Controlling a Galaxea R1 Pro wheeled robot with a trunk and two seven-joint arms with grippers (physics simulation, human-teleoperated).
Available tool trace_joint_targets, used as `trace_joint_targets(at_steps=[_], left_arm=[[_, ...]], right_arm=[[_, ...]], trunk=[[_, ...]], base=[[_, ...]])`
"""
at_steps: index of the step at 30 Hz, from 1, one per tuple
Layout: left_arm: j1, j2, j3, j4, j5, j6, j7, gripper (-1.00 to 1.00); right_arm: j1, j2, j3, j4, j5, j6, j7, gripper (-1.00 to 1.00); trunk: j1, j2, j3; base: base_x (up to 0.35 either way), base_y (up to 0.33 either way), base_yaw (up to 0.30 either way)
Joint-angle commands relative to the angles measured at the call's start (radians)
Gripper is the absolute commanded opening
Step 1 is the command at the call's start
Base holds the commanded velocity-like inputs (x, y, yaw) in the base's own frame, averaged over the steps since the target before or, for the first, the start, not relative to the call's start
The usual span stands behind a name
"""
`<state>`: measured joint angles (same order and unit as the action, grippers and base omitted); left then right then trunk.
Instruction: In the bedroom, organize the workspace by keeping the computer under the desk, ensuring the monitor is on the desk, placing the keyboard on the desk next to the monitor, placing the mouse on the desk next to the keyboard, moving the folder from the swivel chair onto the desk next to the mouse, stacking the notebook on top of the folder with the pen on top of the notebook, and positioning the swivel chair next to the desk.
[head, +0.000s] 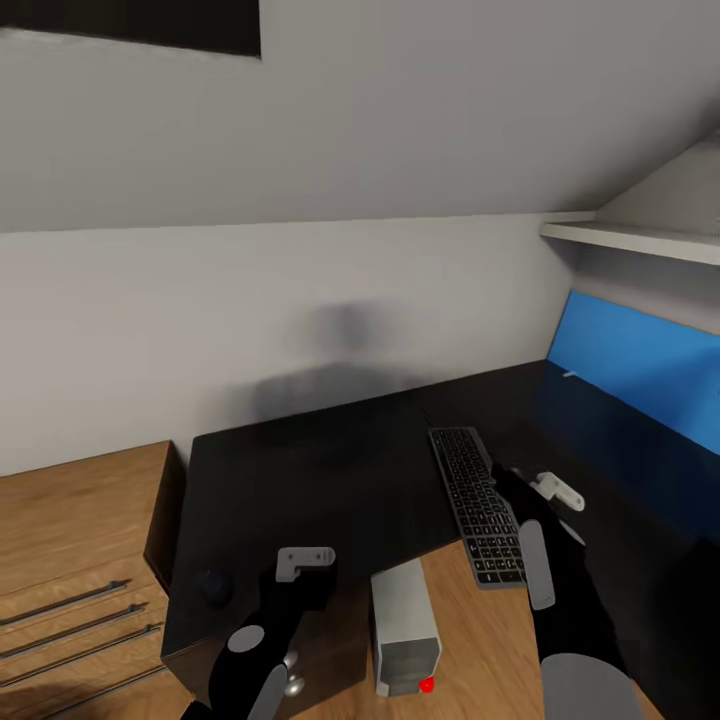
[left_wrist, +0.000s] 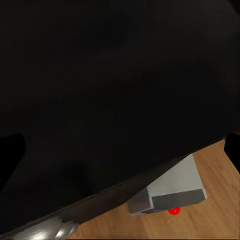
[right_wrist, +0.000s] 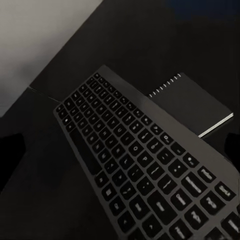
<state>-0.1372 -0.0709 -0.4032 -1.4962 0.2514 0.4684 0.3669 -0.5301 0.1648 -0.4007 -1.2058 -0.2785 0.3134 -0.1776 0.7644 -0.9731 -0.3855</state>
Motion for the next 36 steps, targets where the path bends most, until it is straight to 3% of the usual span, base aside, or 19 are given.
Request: trace_joint_targets(at_steps=[1,14,22,30,31,33,34,36], left_arm=[[-0.001,0.0,-0.002,-0.001,0.011,0.003,0.009,1.0],[-0.001,0.0,-0.002,-0.001,0.011,0.003,0.01,1.0],[-0.001,0.001,-0.002,-0.002,0.011,0.003,0.01,1.0],[-0.001,0.002,-0.002,-0.004,0.011,0.003,0.01,1.0],[-0.001,0.002,-0.002,-0.004,0.011,0.003,0.01,1.0],[-0.001,0.002,-0.002,-0.004,0.011,0.004,0.01,1.0],[-0.001,0.002,-0.002,-0.004,0.011,0.004,0.01,1.0],[-0.001,0.001,-0.003,-0.005,0.011,0.004,0.01,1.0]], right_arm=[[-0.001,0.001,-0.001,-0.001,-0.011,0.004,-0.005,1.0],[-0.001,0.001,0.0,0.007,-0.01,0.004,-0.005,1.0],[-0.001,0.007,0.004,0.091,-0.01,-0.005,0.006,1.0],[-0.001,0.002,-0.002,0.18,-0.025,0.0,0.136,1.0],[-0.001,0.001,-0.003,0.184,-0.045,0.002,0.151,1.0],[-0.001,-0.005,-0.003,0.189,-0.137,0.004,0.168,1.0],[-0.001,-0.009,-0.003,0.19,-0.159,0.004,0.17,1.0],[-0.001,-0.033,-0.001,0.197,-0.246,0.007,0.174,1.0]], trunk=[[0.0,-0.001,-0.001],[0.0,-0.001,-0.001],[0.0,-0.001,-0.001],[0.0,-0.001,-0.001],[0.0,-0.001,-0.001],[0.0,-0.001,-0.001],[0.0,-0.001,-0.001],[0.0,-0.001,-0.001]], base=[[-0.157,0.0,0.0],[-0.31,0.0,0.0],[-0.338,0.0,0.0],[-0.334,0.0,0.0],[-0.21,0.0,0.0],[-0.088,0.0,0.0],[-0.055,0.0,0.0],[-0.029,0.0,0.0]])
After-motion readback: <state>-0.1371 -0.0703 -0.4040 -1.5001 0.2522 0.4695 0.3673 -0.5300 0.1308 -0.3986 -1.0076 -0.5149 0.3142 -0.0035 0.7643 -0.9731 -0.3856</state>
